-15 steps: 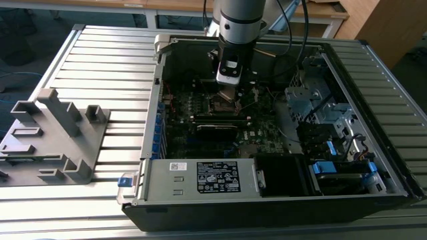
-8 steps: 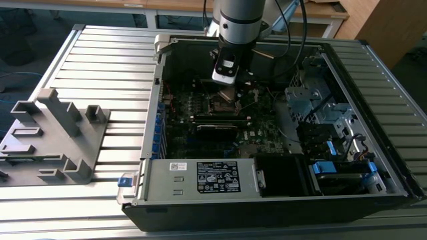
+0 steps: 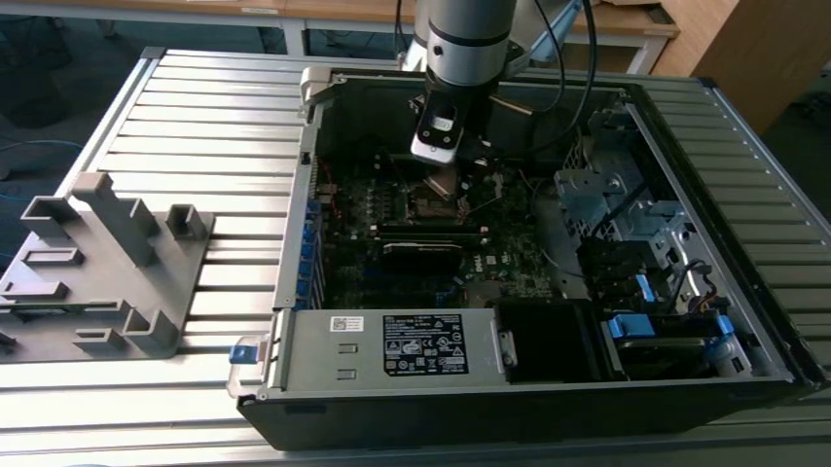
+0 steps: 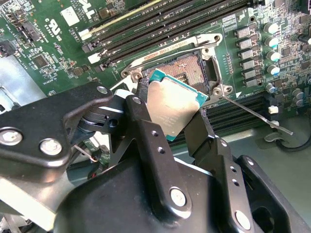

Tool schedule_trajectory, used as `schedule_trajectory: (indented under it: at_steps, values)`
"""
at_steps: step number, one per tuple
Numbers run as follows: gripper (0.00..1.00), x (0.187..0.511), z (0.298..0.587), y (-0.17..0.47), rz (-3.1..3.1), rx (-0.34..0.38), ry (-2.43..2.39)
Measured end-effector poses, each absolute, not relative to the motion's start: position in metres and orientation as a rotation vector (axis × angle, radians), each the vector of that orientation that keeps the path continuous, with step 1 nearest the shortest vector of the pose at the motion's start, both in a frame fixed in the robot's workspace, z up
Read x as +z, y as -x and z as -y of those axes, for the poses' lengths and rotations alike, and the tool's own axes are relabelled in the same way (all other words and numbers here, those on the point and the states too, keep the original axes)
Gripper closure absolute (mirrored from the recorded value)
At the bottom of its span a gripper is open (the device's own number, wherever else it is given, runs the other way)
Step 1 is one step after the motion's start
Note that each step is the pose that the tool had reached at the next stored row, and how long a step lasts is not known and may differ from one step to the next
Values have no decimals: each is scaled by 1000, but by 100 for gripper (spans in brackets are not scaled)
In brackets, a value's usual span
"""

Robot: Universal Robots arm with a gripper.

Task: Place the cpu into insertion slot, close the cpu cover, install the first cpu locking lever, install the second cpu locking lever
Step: 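Place the cpu into insertion slot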

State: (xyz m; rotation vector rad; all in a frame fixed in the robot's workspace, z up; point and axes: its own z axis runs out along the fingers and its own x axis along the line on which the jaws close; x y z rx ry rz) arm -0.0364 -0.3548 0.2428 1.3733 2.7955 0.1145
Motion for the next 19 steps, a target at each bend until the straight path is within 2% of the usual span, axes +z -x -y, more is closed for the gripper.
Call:
schedule_trajectory:
  at_steps: [9, 19]
  values:
    - [46, 243, 355, 36, -2791, 114, -1381]
    - [46, 241, 355, 36, -2653, 110, -1619]
